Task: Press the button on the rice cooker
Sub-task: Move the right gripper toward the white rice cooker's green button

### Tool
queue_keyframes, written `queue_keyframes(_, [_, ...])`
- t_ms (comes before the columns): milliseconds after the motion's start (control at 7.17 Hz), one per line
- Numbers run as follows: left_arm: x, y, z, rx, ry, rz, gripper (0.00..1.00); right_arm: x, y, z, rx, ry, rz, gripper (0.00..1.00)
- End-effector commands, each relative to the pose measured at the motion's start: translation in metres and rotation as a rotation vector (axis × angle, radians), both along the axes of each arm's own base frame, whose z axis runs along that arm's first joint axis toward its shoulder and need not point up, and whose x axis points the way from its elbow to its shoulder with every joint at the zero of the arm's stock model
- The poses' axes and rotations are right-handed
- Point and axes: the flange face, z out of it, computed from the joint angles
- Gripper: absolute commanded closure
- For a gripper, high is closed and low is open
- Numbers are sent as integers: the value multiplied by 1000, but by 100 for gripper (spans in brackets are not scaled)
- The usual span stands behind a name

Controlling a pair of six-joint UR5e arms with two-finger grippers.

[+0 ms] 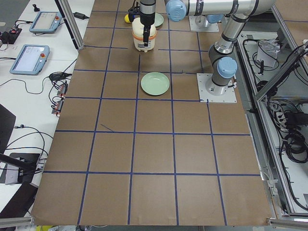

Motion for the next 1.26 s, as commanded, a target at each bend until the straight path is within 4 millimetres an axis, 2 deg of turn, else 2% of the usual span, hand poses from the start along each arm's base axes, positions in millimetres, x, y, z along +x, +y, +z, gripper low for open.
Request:
queue_keyframes(0, [0, 0, 0, 0, 0, 0, 0, 2, -15, -28, 2, 3, 2, 7])
queue_keyframes(140, [0, 0, 0, 0, 0, 0, 0, 2, -17, -31, 7, 2, -2, 8])
queue_keyframes(279, [0, 0, 0, 0, 0, 0, 0, 4, -17, -31, 9, -2, -8, 18])
queue_keyframes(419, [0, 0, 0, 0, 0, 0, 0, 5, -15, -35, 26, -18, -6, 46])
queue_keyframes(558, [0, 0, 0, 0, 0, 0, 0, 12, -16, -40, 40, -86, -2, 65])
queue_keyframes(698, [0, 0, 0, 0, 0, 0, 0, 14, -19, -53, 65, -85, 13, 79])
queue_keyframes(837, [0, 0, 0, 0, 0, 0, 0, 15, -24, -65, 84, -82, 42, 86])
queue_keyframes(1116, [0, 0, 0, 0, 0, 0, 0, 17, -34, -88, 122, -77, 76, 89])
